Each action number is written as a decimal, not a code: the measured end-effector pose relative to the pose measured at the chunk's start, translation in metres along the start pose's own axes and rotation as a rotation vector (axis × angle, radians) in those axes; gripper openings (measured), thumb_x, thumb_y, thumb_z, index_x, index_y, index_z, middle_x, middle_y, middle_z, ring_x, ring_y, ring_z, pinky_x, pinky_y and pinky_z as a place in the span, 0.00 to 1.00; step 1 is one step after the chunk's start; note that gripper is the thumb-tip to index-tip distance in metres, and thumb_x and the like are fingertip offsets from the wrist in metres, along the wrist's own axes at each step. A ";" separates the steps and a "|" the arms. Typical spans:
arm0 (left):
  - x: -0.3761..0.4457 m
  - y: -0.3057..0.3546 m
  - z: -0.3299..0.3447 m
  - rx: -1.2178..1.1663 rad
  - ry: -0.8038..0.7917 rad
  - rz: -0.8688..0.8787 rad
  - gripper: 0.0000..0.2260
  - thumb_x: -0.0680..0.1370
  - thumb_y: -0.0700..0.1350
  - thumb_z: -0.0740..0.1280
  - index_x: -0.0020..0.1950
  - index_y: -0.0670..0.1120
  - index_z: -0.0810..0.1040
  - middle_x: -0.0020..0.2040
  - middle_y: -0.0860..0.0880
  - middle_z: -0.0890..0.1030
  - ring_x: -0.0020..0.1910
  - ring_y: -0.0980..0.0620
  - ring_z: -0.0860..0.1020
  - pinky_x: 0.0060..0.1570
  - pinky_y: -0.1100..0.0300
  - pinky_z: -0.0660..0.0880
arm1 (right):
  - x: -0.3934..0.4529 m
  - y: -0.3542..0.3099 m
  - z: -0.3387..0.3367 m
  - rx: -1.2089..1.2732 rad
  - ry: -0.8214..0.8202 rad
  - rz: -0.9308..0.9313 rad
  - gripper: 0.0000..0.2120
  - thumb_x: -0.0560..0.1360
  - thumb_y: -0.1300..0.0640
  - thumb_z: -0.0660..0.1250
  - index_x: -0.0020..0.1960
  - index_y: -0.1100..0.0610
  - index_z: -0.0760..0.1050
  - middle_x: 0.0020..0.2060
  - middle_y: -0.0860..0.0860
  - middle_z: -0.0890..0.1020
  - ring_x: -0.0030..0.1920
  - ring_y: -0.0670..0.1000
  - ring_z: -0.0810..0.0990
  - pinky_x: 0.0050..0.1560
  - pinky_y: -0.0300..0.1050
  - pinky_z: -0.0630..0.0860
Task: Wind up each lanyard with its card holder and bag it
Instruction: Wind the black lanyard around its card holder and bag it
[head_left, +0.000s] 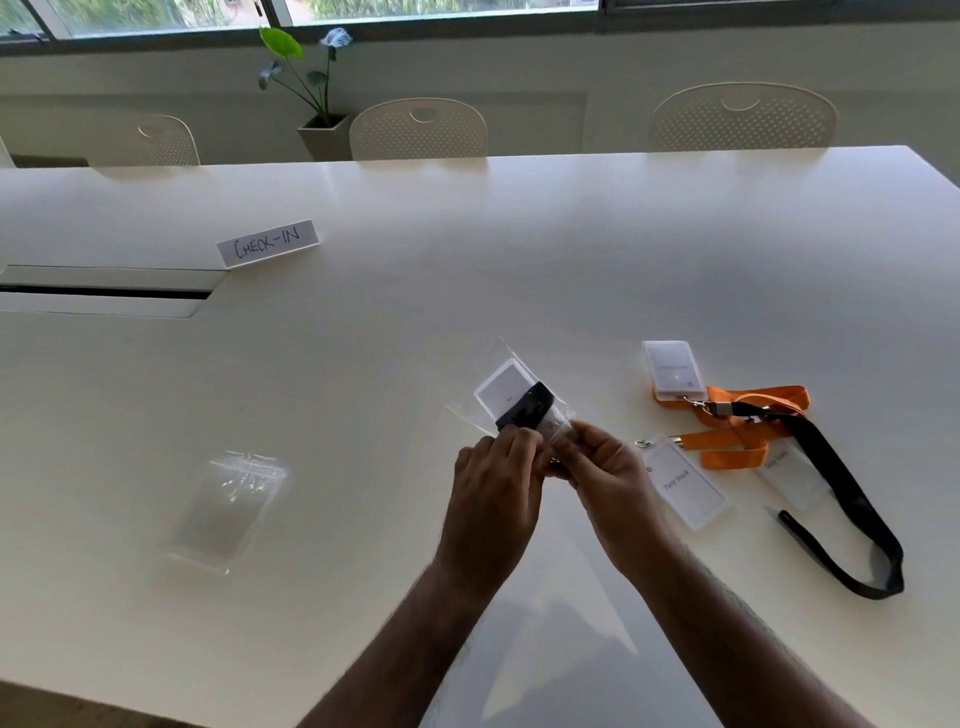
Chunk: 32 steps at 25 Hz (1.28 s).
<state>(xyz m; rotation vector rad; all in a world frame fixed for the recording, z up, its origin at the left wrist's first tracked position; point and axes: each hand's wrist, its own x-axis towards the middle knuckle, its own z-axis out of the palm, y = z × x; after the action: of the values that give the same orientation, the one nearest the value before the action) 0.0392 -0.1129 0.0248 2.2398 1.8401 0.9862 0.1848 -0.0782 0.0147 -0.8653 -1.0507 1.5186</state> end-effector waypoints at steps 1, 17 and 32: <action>-0.001 0.000 0.000 -0.001 -0.008 0.015 0.05 0.85 0.47 0.62 0.53 0.47 0.76 0.48 0.51 0.81 0.43 0.51 0.79 0.47 0.53 0.76 | 0.000 0.000 0.000 -0.015 0.014 -0.011 0.09 0.80 0.60 0.68 0.54 0.64 0.84 0.43 0.61 0.86 0.44 0.57 0.85 0.50 0.50 0.84; 0.009 -0.012 -0.016 0.056 0.064 0.179 0.09 0.84 0.52 0.67 0.56 0.49 0.81 0.57 0.52 0.78 0.58 0.49 0.76 0.57 0.52 0.73 | 0.000 0.004 -0.011 -0.162 0.097 0.007 0.09 0.73 0.51 0.76 0.51 0.53 0.90 0.44 0.58 0.90 0.27 0.52 0.76 0.24 0.41 0.70; 0.038 -0.029 -0.041 -0.399 -0.328 -0.142 0.04 0.82 0.51 0.71 0.52 0.52 0.84 0.47 0.57 0.85 0.46 0.57 0.84 0.50 0.54 0.81 | 0.006 0.000 -0.018 -0.393 -0.023 0.032 0.03 0.77 0.55 0.76 0.47 0.50 0.89 0.33 0.59 0.87 0.19 0.46 0.66 0.20 0.35 0.62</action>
<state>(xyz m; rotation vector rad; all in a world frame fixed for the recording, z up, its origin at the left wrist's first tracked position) -0.0037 -0.0837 0.0607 1.8748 1.4858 0.8149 0.2005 -0.0694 0.0084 -1.1399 -1.3842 1.3710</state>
